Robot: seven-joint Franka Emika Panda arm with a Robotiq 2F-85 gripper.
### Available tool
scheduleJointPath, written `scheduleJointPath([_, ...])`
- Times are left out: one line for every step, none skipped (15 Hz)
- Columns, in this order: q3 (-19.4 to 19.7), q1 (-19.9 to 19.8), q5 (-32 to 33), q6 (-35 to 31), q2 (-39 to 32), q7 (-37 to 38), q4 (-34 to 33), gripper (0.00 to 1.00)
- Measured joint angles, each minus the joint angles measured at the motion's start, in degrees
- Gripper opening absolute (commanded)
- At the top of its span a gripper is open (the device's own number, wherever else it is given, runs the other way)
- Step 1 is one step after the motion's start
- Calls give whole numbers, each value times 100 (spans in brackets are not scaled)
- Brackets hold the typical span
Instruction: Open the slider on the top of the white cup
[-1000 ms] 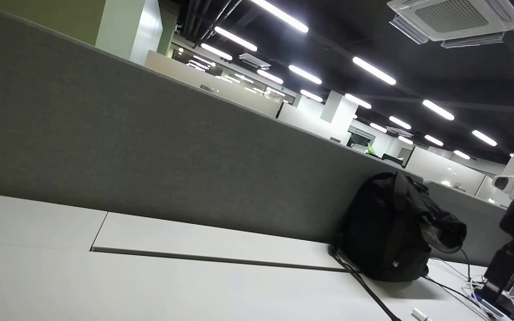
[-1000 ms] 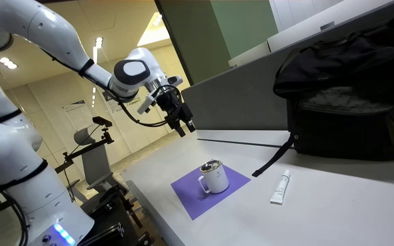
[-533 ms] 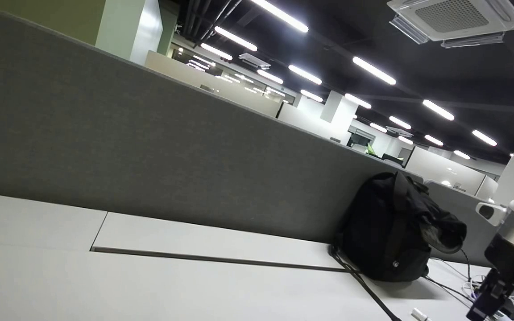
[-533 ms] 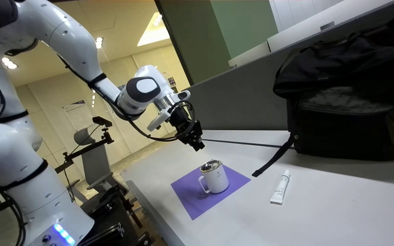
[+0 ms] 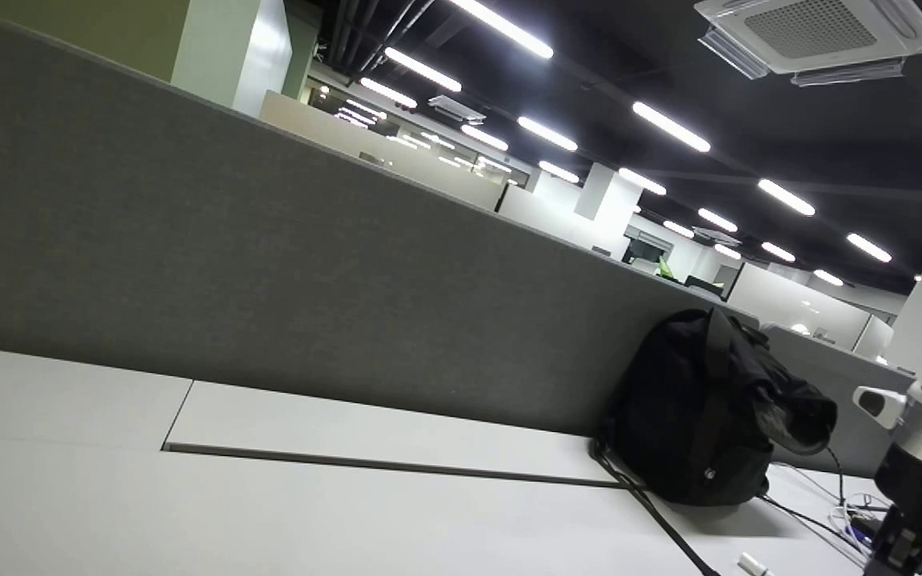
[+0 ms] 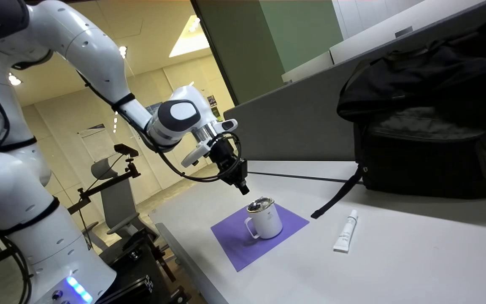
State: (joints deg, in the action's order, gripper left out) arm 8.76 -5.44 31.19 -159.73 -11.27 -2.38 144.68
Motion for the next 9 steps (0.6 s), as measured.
scheduleJointPath([0,5,-7,16,0,2,0,1])
scheduleJointPath([0,7,-15,23,0,2,0,1])
scheduleJointPath([0,7,-23,26,0,2,0,1])
scheduleJointPath([0,7,-32,29,0,2,0,1])
scheduleJointPath([0,9,-41,30,0,2,0,1])
scheduleJointPath([1,10,-53,33,0,2,0,0])
scheduleJointPath([1,11,-62,35,0,2,0,0])
scheduleJointPath([1,13,-68,-53,-10,-10,3,0])
scheduleJointPath([4,17,-64,-217,-37,-10,7,0])
